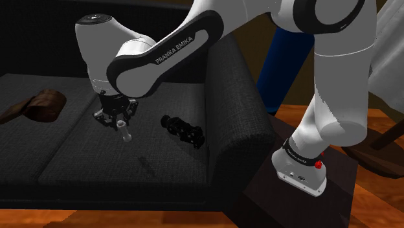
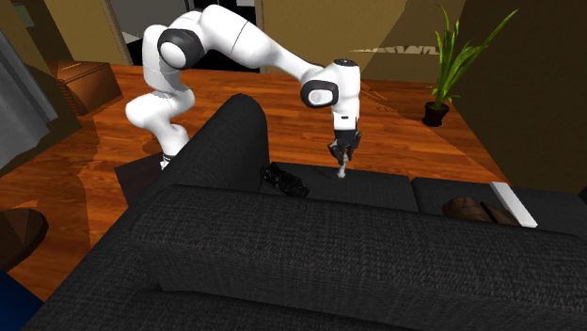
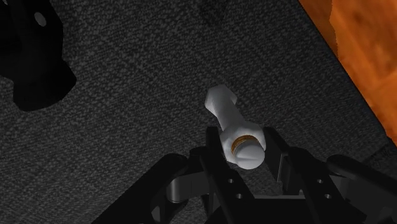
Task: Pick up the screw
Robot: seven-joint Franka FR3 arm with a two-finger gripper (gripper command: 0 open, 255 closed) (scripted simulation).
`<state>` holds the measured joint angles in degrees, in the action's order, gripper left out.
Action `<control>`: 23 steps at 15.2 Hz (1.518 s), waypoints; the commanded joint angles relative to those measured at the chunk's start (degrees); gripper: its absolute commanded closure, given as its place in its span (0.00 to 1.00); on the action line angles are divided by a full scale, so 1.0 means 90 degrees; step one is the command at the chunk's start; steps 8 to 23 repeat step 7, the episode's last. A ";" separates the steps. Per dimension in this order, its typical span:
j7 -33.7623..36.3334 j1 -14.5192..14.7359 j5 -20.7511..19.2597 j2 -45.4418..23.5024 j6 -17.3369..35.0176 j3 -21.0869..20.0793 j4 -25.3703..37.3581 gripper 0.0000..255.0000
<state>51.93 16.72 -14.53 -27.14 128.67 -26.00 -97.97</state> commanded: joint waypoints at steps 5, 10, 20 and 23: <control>-0.0083 -0.0040 0.0139 0.0227 -0.0403 -0.0080 0.0193 1.00; -0.0085 -0.0041 0.0143 0.0232 -0.0413 -0.0082 0.0198 1.00; -0.0085 -0.0041 0.0143 0.0232 -0.0413 -0.0082 0.0198 1.00; -0.0085 -0.0041 0.0143 0.0232 -0.0413 -0.0082 0.0198 1.00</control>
